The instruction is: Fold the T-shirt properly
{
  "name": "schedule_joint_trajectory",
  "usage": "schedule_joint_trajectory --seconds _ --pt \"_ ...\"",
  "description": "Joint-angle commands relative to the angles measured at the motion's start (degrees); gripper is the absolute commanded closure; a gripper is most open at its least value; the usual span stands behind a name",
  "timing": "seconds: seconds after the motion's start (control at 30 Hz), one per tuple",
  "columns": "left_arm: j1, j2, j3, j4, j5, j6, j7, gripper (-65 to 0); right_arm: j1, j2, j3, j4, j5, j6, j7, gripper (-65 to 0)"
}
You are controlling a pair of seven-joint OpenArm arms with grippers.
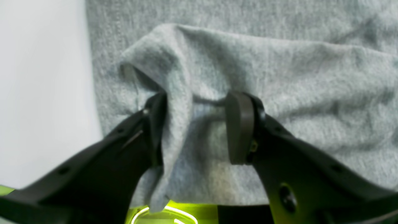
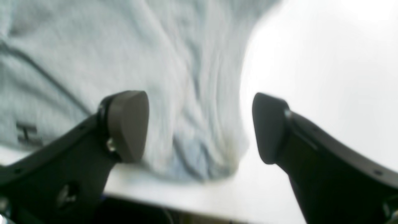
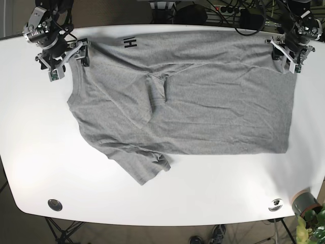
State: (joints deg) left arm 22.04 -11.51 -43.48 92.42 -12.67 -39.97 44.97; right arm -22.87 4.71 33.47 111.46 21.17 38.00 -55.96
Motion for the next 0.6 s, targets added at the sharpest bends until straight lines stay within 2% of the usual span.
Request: schedule_joint_trajectory --seconds 0.0,0.23,0.37,0.4,0.43,0.57 --pt "0.1 -0.8 -1.3 -1.1 0.0 0.0 -0.3 -27.4 -2.7 0.5 2.3 1.0 0.8 0.29 1.3 -49.5" --pt "0.0 -1.2 -3.8 -3.1 0.0 0.0 -0.3 -26.2 -4.7 0.5 2.3 -2.0 0.2 0.20 1.5 -49.5" --pt "0.1 -1.2 -3.8 -3.6 0.0 0.0 -0.2 -18.1 -4.2 1.0 2.3 -7.7 0.2 0.29 1.7 -48.4" --pt "0.2 -1.2 -3.6 -3.6 0.0 0.0 -0.1 -16.8 -3.9 1.0 2.3 -8.5 0.2 0.29 1.9 -46.3" --pt "0.7 -1.2 -3.5 -3.4 0.0 0.0 -0.1 -16.4 -3.5 1.0 2.3 -9.3 0.2 0.29 2.2 -41.5" --pt "2.4 -1.0 -3.3 -2.2 0.0 0.0 0.0 -16.5 -4.6 1.0 2.3 -9.4 0.6 0.38 2.7 -17.1"
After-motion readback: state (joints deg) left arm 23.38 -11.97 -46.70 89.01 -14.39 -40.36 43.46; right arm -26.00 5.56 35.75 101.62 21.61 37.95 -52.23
